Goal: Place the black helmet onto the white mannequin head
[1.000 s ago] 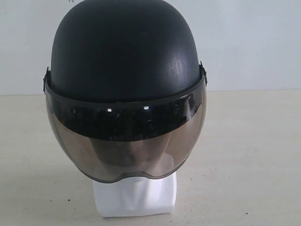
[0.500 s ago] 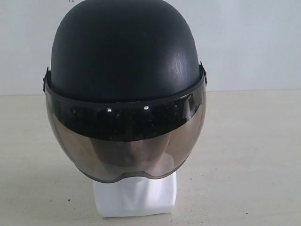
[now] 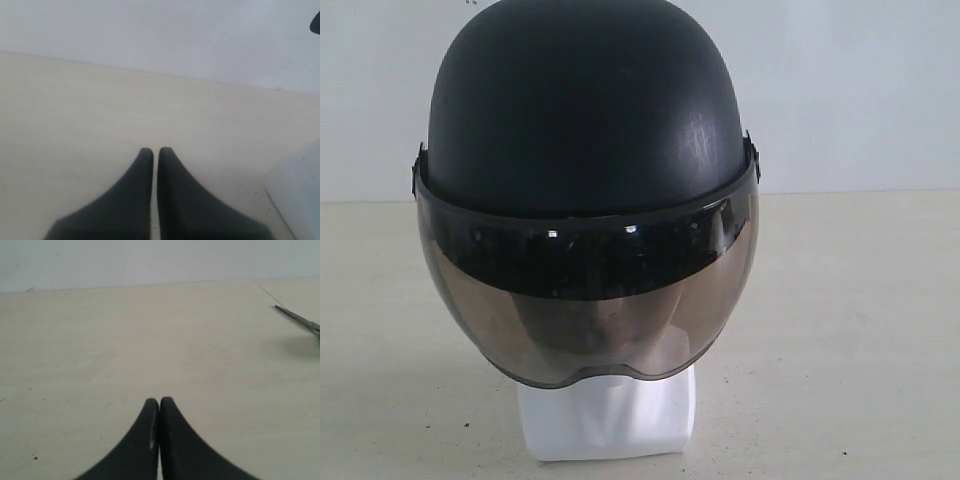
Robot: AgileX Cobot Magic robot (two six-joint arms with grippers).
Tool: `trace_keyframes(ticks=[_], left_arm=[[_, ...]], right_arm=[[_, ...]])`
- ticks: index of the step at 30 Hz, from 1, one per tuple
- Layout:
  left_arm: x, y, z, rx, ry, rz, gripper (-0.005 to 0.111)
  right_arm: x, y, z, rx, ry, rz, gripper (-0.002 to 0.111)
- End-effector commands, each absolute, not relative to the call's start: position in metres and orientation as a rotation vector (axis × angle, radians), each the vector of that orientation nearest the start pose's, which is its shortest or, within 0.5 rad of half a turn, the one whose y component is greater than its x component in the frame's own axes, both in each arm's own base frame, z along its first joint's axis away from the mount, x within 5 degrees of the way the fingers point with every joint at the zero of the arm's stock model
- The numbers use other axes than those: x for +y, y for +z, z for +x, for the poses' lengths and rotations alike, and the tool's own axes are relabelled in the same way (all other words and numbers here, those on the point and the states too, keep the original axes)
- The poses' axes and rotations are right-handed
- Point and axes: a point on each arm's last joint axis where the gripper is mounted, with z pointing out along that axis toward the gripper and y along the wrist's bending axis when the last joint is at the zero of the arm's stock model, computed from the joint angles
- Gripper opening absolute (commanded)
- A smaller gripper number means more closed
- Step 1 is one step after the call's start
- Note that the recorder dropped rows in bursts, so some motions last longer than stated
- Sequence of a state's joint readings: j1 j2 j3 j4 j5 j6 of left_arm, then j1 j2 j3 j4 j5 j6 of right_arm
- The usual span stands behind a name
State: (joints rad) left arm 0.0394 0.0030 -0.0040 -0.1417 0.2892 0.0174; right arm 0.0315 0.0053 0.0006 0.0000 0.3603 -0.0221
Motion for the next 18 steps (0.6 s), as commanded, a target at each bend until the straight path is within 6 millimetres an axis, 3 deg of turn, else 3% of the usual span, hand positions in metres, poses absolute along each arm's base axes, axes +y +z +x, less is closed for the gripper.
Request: trace_keyframes(ticks=[1,18], left_arm=[[-0.0019,0.1874,0.0547,1.766,-0.1,-0.11,0.004],[-0.0019,0.1874,0.0547,1.766,-0.1,-0.11,0.004]], right_arm=[[0.0016,0.1806,0.053,1.844,-0.002,-0.064,0.0],[0.0025,0.1806,0.053,1.843,0.011,-0.075,0.0]])
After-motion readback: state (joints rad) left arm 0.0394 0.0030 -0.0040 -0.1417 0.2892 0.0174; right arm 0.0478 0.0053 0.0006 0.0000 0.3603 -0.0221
